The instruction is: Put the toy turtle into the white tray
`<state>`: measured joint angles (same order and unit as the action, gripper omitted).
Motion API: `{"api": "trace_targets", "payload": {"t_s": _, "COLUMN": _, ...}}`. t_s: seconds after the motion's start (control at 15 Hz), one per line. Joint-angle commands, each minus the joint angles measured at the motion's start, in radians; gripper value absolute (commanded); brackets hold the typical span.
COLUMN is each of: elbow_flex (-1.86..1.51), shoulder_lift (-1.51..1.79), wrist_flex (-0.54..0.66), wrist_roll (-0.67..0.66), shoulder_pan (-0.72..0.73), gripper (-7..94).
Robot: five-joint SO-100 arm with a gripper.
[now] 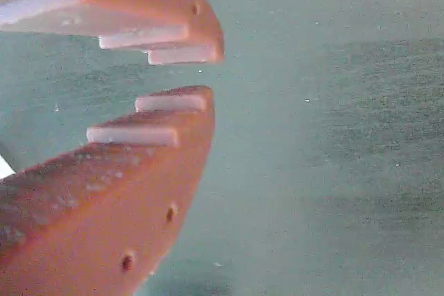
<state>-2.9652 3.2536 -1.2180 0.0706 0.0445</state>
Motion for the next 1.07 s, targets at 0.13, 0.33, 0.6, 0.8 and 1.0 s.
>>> {"api": "trace_targets", "payload": {"t_s": 0.13, "elbow_flex": 0.040, "shoulder_lift": -0.003, "wrist_flex": -0.017, "wrist_roll": -0.011, "shoulder_pan": 0.037, "gripper": 0}}
{"api": "trace_targets", "payload": {"t_s": 0.33, "elbow_flex": 0.043, "shoulder_lift": -0.032, "wrist_flex": 0.002, "wrist_roll": -0.032, "shoulder_pan": 0.060, "gripper": 0}}
{"api": "trace_targets", "payload": {"t_s": 0.6, "elbow_flex": 0.146, "shoulder_lift": -0.282, "wrist_flex": 0.100, "wrist_roll": -0.060, "shoulder_pan": 0.109, "gripper": 0}}
{"api": "trace_targets", "payload": {"t_s": 0.8, "elbow_flex": 0.380, "shoulder_lift": -0.545, "wrist_flex": 0.101, "wrist_roll": -0.120, "shoulder_pan": 0.126, "gripper": 0}}
{"api": "trace_targets", "payload": {"t_s": 1.0, "elbow_flex": 0.630, "shoulder_lift": -0.848, "wrist_flex": 0.049, "wrist_roll": -0.252, "shoulder_pan": 0.204, "gripper": 0}}
